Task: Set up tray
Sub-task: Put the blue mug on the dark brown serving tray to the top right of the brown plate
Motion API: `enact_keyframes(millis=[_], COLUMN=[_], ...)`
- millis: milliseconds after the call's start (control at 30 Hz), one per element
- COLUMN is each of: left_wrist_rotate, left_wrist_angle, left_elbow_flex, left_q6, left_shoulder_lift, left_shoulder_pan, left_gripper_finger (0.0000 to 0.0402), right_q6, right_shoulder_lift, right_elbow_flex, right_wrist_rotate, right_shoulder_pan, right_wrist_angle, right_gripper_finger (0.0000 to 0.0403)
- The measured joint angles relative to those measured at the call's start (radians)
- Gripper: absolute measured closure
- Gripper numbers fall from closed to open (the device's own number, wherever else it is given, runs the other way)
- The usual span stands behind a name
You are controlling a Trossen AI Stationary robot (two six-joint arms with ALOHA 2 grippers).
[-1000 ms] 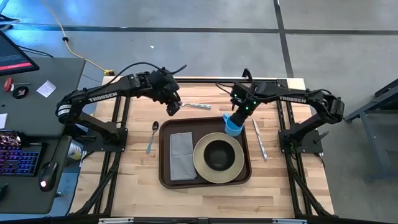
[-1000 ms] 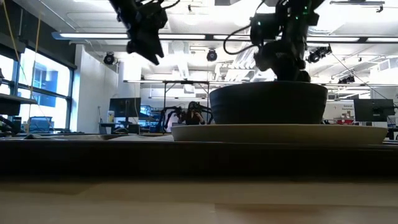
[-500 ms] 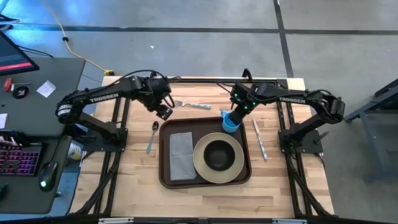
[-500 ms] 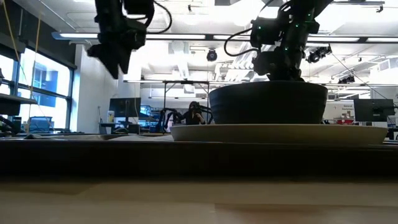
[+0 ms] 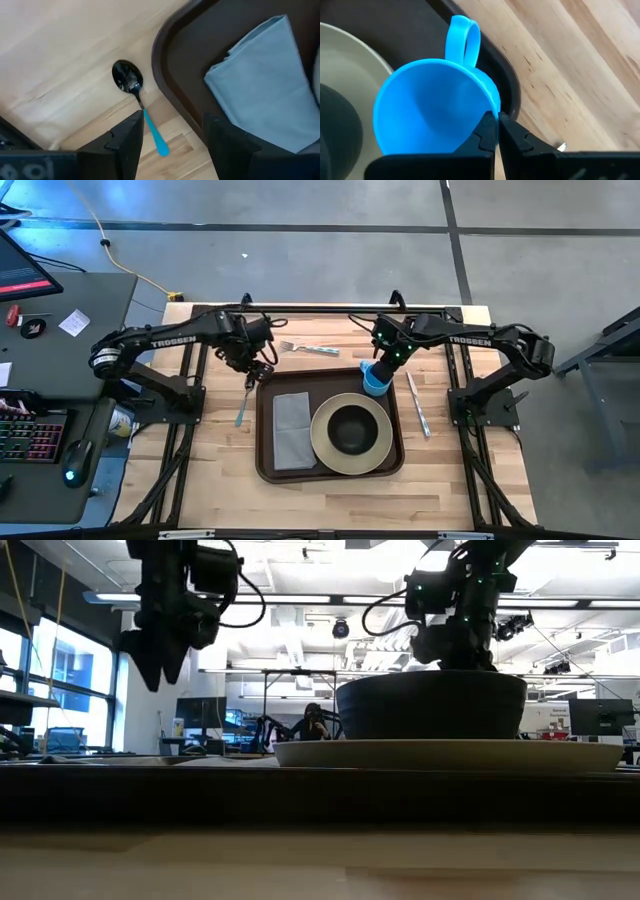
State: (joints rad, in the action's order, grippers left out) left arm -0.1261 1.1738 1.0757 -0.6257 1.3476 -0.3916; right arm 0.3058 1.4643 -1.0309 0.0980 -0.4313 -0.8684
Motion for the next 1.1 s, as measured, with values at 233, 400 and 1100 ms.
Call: enact_keyframes(millis=[233,400,1100], left_wrist_rotate=[0.001,-0.002,0.053], left_wrist_angle=[-0.056,-0.125,-0.231], left_elbow_flex=[-0.065,-0.114,-0.187], left_q6=[-0.008,-0.011,0.019], left_shoulder_lift=[0.000,0.000,0.001], left_shoulder_pan=[0.000,0.000,-0.001], left_gripper_finger=[0.0165,0.0165,0.0165], right_q6=[-0.010,0.000,-0.016], right_shoulder_lift=[0.000,0.000,0.000], right_elbow_flex=[0.000,0.000,0.000], right_wrist_rotate=[-0.023,-0.017,0.072], right_shoulder_pan=[0.000,0.000,0.000], right_wrist_angle=[0.005,0.005,0.023], right_gripper_finger=[0.0400,0.0395,0.0326])
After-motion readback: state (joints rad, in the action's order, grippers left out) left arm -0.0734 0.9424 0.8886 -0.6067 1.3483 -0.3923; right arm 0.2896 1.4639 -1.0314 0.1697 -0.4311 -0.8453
